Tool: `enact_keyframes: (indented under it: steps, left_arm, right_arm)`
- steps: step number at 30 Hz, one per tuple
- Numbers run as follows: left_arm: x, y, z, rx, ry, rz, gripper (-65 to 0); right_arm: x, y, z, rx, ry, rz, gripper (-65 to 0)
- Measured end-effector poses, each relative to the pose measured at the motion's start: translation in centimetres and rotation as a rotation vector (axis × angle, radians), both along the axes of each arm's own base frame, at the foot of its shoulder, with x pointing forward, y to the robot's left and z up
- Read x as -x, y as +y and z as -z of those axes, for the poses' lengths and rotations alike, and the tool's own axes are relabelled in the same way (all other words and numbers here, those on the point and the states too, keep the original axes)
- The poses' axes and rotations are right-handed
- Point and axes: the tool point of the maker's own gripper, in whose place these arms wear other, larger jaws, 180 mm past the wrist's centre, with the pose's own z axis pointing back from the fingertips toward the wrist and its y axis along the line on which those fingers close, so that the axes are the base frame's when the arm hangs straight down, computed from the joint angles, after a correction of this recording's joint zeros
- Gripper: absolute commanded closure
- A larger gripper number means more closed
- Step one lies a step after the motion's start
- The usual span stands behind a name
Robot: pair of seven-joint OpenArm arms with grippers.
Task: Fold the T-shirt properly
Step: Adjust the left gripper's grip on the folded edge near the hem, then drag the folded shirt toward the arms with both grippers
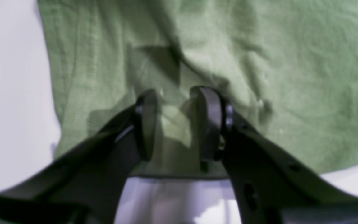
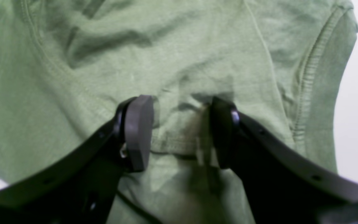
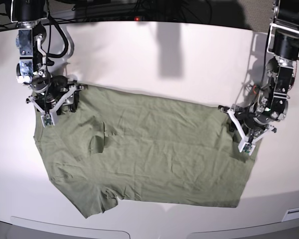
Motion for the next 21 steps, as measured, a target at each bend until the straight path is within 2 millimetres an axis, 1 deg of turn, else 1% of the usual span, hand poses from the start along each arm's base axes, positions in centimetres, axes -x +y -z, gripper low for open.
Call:
enact_keyframes:
  steps: [5, 8, 10, 12, 16, 21]
  left_arm:
    - [1.3, 0.9, 0.4, 0.021, 0.023, -0.003, -22.1]
    - [2.6, 1.8, 0.8, 0.055, 0.023, -0.018, -22.1]
    - [3.6, 2.2, 1.1, 0.079, 0.011, -0.023, -22.1]
    - [4.3, 2.3, 1.3, 0.092, -0.01, -0.025, -22.1]
    - [5.7, 2.0, 1.3, 0.151, -0.134, -0.033, -22.1]
    - [7.5, 1.8, 1.4, 0.196, -0.208, -0.038, -22.1]
  right_arm:
    - [1.7, 0.5, -0.1, 0.003, 0.008, -0.028, -31.1]
    - [3.1, 0.6, -0.4, 0.024, 0.029, -0.062, -31.1]
    - [3.6, 0.5, -0.7, 0.048, 0.04, -0.083, -31.0]
    - [3.9, 0.4, -0.9, 0.06, 0.049, -0.092, -31.0]
    - [4.0, 0.2, -0.9, 0.072, 0.064, -0.095, -31.1]
    - [4.3, 0.2, -0.8, 0.071, 0.07, -0.095, -31.0]
